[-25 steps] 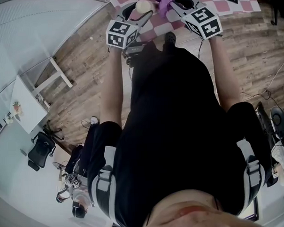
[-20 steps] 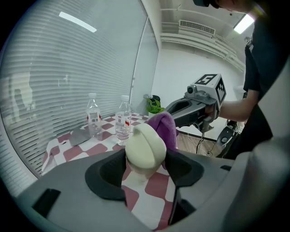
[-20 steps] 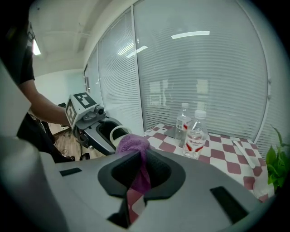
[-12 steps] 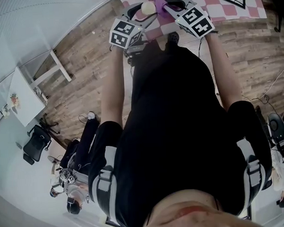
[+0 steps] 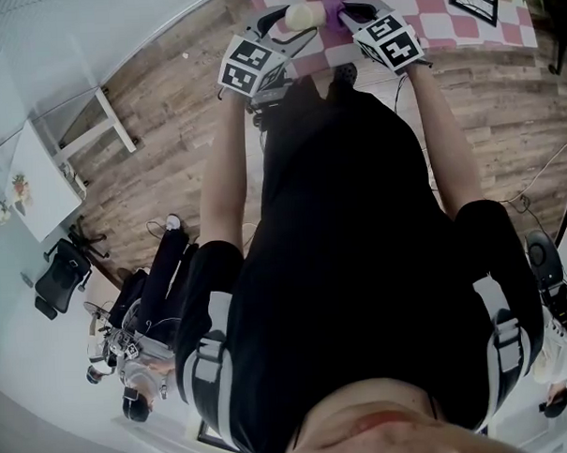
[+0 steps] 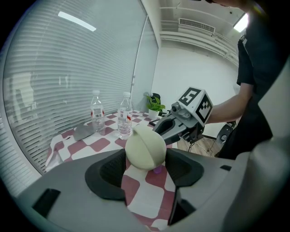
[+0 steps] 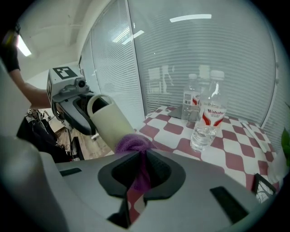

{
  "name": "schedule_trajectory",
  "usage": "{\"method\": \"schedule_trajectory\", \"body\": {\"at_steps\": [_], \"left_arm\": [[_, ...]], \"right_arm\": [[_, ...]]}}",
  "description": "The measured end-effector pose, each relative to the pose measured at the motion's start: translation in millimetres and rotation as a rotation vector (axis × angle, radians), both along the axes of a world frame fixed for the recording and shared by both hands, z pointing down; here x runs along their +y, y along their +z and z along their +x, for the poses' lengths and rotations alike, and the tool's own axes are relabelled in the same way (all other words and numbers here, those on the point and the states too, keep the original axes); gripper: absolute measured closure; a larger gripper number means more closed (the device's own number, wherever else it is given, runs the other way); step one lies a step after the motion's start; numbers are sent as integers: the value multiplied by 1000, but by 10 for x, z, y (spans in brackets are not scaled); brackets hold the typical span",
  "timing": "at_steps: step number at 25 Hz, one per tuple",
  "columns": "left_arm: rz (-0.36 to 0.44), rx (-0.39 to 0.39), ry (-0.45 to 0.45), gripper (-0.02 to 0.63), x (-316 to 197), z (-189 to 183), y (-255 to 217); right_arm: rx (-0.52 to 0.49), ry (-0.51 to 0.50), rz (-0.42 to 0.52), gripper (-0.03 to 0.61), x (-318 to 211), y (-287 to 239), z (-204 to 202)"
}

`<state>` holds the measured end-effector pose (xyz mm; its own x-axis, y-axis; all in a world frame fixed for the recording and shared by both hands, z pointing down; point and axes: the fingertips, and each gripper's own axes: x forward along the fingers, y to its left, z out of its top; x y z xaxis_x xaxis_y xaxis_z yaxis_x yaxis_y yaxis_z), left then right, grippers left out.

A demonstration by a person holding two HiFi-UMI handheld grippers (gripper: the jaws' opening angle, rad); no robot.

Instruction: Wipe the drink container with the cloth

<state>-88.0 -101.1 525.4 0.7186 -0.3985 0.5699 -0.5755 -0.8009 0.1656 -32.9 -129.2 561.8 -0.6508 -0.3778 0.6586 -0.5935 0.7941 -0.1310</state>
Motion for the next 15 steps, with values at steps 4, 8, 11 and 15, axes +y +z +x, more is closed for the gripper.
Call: {"method": "schedule_trajectory", "body": {"at_steps": [4, 8, 11, 15], "left_arm": [[1, -6, 2, 321, 13, -43, -10], [10, -10, 14, 321, 45, -53, -31], [15, -19, 22, 321, 58, -56, -19], [36, -22, 33, 321, 70, -41, -27]], "right_arm": [[46, 15, -45, 532, 21, 271, 78], [84, 26, -92, 532, 72, 513, 177], [85, 30, -113, 532, 89, 566, 200], [78, 24, -86, 532, 34, 440, 158]]}}
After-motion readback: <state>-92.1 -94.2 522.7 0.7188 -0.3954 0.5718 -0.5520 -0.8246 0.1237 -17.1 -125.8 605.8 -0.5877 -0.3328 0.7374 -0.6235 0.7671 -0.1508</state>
